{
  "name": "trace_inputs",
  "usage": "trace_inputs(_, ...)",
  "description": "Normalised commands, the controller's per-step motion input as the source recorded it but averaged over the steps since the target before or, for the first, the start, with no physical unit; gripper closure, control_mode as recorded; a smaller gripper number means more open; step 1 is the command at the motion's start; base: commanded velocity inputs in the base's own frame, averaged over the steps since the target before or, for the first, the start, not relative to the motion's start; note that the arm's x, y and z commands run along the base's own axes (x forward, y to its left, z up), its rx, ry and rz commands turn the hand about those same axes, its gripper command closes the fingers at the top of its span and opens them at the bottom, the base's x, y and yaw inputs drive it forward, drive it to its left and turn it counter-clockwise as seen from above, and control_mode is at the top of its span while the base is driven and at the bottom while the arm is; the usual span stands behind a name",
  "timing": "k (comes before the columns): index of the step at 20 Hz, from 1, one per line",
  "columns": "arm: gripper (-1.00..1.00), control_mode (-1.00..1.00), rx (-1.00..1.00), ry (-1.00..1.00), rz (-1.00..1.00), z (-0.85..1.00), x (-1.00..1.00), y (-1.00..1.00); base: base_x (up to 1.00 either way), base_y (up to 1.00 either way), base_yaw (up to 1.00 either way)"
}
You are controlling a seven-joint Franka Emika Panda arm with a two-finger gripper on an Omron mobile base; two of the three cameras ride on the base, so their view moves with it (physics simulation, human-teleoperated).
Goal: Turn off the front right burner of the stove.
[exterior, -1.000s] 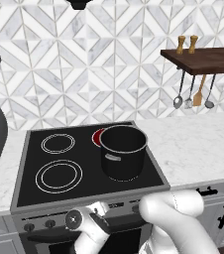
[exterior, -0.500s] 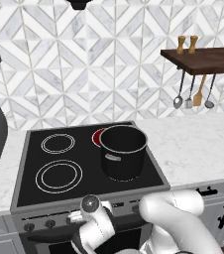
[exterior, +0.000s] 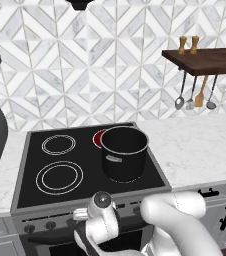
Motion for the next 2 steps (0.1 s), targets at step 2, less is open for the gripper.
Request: trace_inputs(2,1.00,-1.00,0.22,-0.06,-0.63,-0.44,-0.22,-0.49,0.00,0.00,0.00)
